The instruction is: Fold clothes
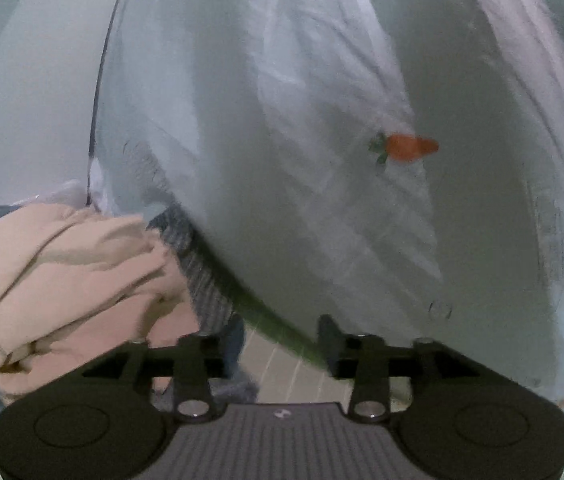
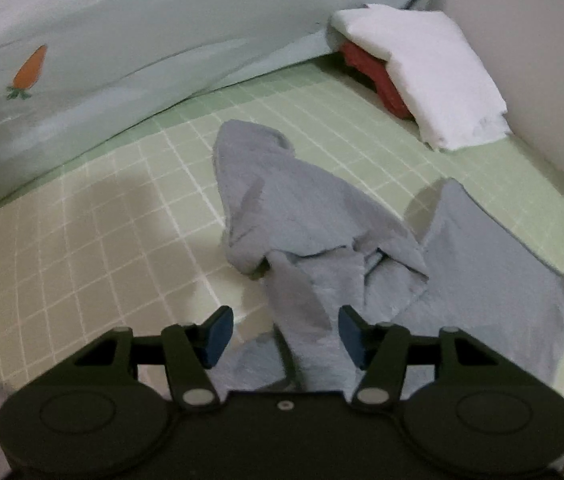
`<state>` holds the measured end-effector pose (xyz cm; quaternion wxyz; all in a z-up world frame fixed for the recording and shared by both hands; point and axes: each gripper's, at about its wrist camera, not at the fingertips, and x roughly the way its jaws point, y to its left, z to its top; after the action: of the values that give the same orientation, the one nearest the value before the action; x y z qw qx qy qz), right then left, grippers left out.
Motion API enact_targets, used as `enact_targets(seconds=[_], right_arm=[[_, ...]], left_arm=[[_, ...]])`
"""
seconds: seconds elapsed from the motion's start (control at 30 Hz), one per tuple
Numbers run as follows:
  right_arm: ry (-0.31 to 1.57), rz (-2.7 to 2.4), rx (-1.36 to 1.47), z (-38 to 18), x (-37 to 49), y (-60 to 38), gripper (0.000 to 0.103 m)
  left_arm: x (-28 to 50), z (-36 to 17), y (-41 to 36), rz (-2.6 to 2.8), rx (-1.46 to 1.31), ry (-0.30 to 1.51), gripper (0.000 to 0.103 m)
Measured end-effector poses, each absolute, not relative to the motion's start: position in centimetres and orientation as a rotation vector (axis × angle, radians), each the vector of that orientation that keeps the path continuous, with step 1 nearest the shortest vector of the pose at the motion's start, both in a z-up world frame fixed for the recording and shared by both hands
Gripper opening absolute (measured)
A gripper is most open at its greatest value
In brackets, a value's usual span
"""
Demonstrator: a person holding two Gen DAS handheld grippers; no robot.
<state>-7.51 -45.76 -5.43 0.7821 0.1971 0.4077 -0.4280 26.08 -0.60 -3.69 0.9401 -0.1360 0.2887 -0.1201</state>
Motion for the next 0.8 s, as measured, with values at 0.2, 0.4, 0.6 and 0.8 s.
enact_targets(seconds=[0.2, 0.4, 0.6, 0.8], right_arm=[[0.896, -0.864, 0.382, -5.8, -6.6, -43.7, 0.067], [0.917, -0.839, 0.359, -6.4, -5.8, -43.1, 0.073], [0.889, -0.839, 0.197, -5.8, -5.1, -43.5, 0.08], [0.911, -0.795, 0.086, -6.4, -3.9, -45.6, 0.083]], left_arm=[[20.3, -10.3, 2.8, -0.187, -0.184, 0.896, 0.071], [15.1, -14.6, 3.1, -0.156, -0.176, 1.049, 0.071], [14.6, -13.4, -0.5, -0.198, -0.076, 0.984, 0.075], [17.6, -11.7, -5.3, -0.298, 0.051, 0.921, 0.082]])
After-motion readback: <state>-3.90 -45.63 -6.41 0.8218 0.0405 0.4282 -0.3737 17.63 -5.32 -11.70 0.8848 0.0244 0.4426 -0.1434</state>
